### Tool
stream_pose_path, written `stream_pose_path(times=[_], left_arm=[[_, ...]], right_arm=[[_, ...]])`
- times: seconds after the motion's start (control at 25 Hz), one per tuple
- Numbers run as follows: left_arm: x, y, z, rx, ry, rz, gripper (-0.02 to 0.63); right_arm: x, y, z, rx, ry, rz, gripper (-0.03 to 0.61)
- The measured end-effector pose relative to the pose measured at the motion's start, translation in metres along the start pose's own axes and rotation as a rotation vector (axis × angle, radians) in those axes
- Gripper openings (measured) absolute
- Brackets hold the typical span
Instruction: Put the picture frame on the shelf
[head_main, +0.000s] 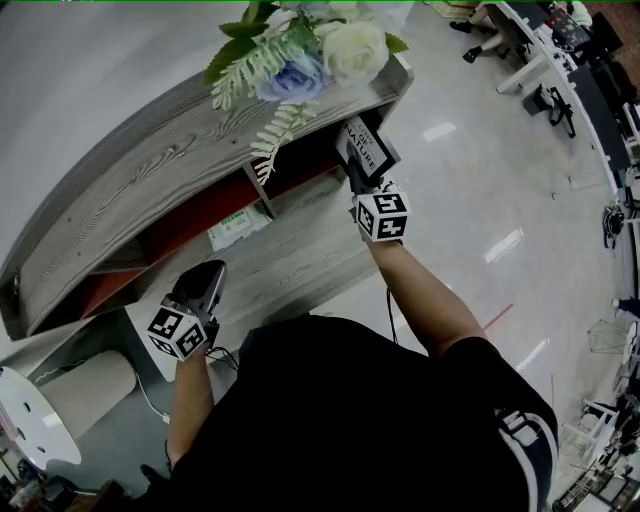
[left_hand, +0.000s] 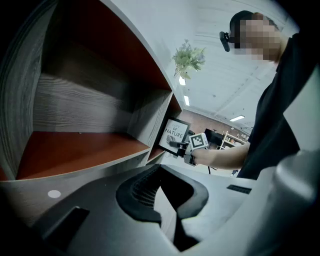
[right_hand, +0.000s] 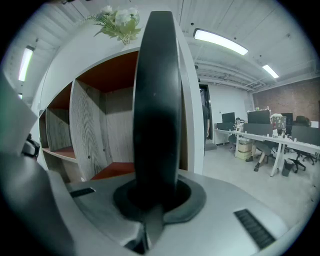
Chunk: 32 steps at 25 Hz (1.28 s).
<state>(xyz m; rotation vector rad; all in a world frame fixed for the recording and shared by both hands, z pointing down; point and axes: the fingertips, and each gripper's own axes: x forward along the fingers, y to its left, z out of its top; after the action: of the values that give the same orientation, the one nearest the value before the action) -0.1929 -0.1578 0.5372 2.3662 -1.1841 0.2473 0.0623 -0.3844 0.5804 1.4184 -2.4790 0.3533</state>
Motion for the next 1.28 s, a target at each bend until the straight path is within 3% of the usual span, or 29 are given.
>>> stream_pose_path(times=[1.28], left_arm=[[-0.008, 0.015, -0.013, -0.037, -0.002, 0.027, 0.021]], right_arm=[[0.033, 0.000, 0.009, 0.006, 0.001, -0.038, 0.023]])
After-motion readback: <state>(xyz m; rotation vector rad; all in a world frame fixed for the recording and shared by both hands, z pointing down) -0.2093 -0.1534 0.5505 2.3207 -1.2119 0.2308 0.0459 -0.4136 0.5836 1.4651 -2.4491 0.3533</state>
